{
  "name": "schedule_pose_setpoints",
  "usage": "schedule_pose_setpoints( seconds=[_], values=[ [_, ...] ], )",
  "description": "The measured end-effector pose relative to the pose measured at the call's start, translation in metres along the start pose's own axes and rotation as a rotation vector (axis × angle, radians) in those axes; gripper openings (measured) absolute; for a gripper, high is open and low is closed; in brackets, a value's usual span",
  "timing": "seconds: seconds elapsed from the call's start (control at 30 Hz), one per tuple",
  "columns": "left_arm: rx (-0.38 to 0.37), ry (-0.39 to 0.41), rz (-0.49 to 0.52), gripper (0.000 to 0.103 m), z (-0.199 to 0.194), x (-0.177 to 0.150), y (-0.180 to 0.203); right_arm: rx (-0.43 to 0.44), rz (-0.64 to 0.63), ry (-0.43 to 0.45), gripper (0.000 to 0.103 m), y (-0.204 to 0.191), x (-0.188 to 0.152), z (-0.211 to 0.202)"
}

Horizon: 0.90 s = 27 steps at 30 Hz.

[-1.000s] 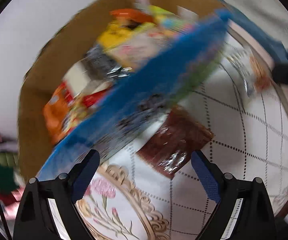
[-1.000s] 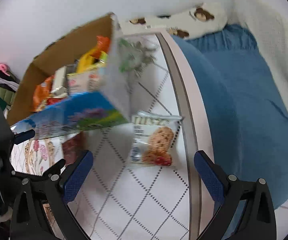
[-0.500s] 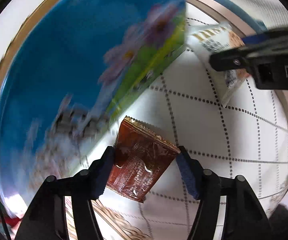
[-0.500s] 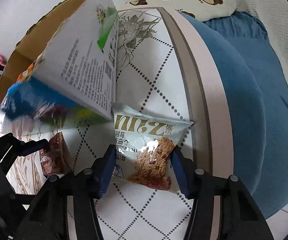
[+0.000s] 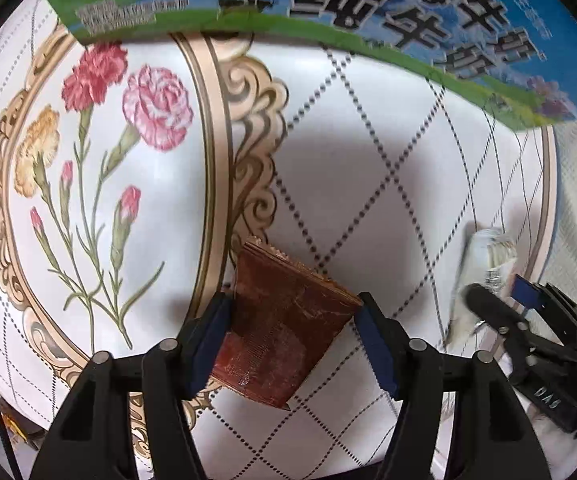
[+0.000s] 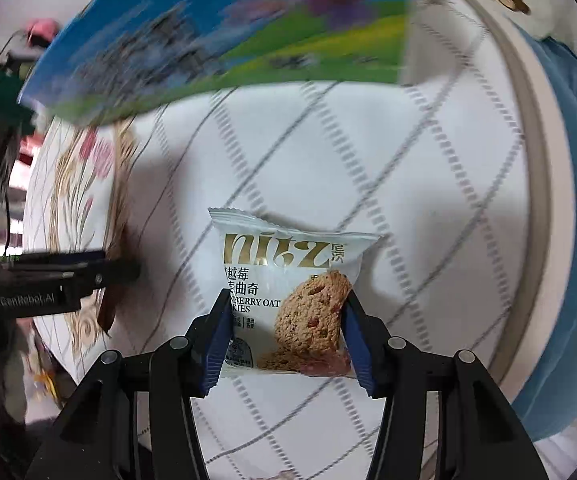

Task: Organize snacks
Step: 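Grasp the brown square packet with the left tool while the right grasps the oat cookie packet, then carry both packets into the cardboard box and open both tools to release them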

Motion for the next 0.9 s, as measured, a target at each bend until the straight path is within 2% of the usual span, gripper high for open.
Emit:
schedule_pose_setpoints(
  seconds=[0.07, 0.2, 0.37, 0.43, 0.47, 0.5, 0.57, 0.63, 0.7, 0.73, 0.77, 0.83, 0.9],
  values=[
    [-0.007, -0.016, 0.044, 0.066, 0.003, -0.005, 0.003, -0.009, -0.005, 0.002, 0.057, -0.005, -0.003, 0.002],
    [0.001, -0.064, 0.206, 0.075, 0.021, -0.021, 0.018, -0.007, 0.024, -0.007, 0.06, -0.004, 0.001, 0.008],
    [0.02, -0.081, 0.318, 0.075, 0.026, -0.026, 0.028, -0.02, 0.013, -0.027, 0.063, -0.009, 0.0, 0.02],
    [0.021, -0.068, 0.304, 0.072, 0.013, -0.015, 0.036, -0.029, 0.005, -0.019, 0.063, -0.013, -0.001, 0.022],
    [0.038, -0.048, 0.281, 0.062, 0.009, -0.014, 0.034, -0.033, -0.002, -0.012, 0.062, -0.014, -0.001, 0.023],
    [0.053, -0.029, 0.25, 0.059, 0.0, -0.02, 0.038, -0.042, -0.011, -0.004, 0.06, -0.018, -0.002, 0.025],
    [0.096, 0.017, 0.155, 0.059, -0.011, -0.015, 0.017, -0.047, -0.012, 0.016, 0.058, -0.022, -0.003, 0.025],
    [0.103, 0.067, 0.033, 0.059, -0.016, -0.009, -0.003, -0.03, -0.01, 0.021, 0.058, -0.029, -0.003, 0.023],
    [0.056, 0.067, -0.1, 0.06, -0.016, -0.007, -0.017, -0.009, -0.023, 0.018, 0.058, -0.036, -0.005, 0.02],
    [0.031, 0.05, -0.127, 0.061, -0.013, -0.009, -0.019, -0.006, -0.031, 0.01, 0.058, -0.041, -0.005, 0.022],
    [0.017, 0.031, -0.13, 0.063, -0.01, -0.012, -0.019, -0.006, -0.028, 0.006, 0.059, -0.045, -0.005, 0.025],
    [0.012, 0.011, -0.073, 0.069, -0.006, -0.016, -0.012, -0.008, -0.017, -0.001, 0.059, -0.047, -0.003, 0.031],
    [0.042, 0.005, -0.009, 0.069, -0.002, -0.02, -0.006, -0.008, -0.006, -0.01, 0.061, -0.047, -0.003, 0.035]
  ],
)
Point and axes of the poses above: each gripper's, at about its wrist camera, not at the fingertips, and z roughly the way its jaws point, y to its right, x to its top, the point moved 5 cm from there along z, roughly the way its jaws point, and after that the axes turned 13 degrees about y, right-handed, at the moved point
